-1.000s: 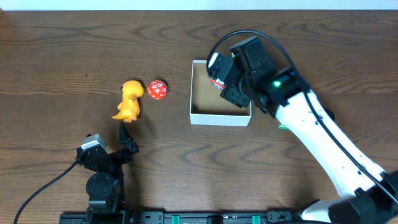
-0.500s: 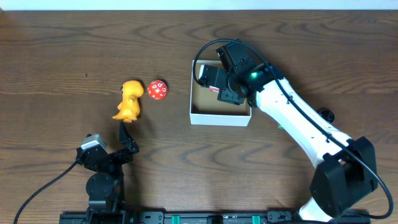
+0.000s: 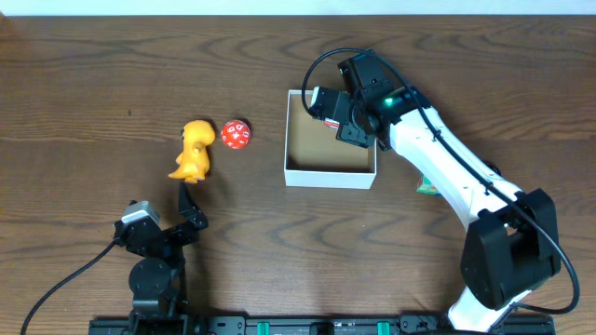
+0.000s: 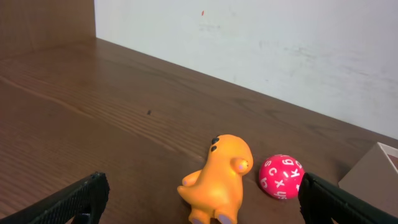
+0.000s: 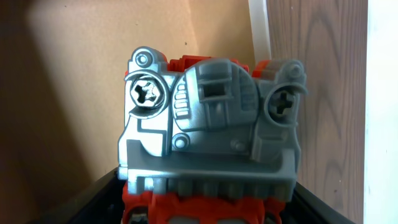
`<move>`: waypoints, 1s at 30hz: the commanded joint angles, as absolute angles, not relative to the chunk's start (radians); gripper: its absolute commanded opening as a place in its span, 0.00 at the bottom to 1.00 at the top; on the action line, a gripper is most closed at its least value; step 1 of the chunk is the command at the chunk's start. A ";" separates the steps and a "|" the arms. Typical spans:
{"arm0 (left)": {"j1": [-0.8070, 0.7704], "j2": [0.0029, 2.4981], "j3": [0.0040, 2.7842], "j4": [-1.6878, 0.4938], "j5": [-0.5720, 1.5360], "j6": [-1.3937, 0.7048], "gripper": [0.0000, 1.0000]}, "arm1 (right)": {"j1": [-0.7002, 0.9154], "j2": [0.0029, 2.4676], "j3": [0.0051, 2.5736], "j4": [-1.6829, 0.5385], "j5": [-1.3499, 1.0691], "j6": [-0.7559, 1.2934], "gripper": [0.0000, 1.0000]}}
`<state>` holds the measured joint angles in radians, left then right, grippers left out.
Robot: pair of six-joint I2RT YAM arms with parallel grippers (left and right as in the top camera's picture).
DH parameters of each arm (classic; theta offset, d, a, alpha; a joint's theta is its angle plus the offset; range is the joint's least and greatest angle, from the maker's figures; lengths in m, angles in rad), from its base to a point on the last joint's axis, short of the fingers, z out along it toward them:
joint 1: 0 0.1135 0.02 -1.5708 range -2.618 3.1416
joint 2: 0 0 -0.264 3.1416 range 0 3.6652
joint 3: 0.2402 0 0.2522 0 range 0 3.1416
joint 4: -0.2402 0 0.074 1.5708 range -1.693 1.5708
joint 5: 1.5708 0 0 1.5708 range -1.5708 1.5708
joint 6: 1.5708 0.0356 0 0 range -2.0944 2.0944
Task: Pack container
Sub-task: 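Lower the red car into the box and open the right gripper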
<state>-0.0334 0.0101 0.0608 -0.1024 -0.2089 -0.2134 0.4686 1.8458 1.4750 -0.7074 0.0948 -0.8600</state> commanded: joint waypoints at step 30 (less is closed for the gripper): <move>-0.028 0.004 0.032 -0.114 -0.209 -0.220 0.98 | 0.424 1.957 1.486 -0.669 0.037 -1.027 0.54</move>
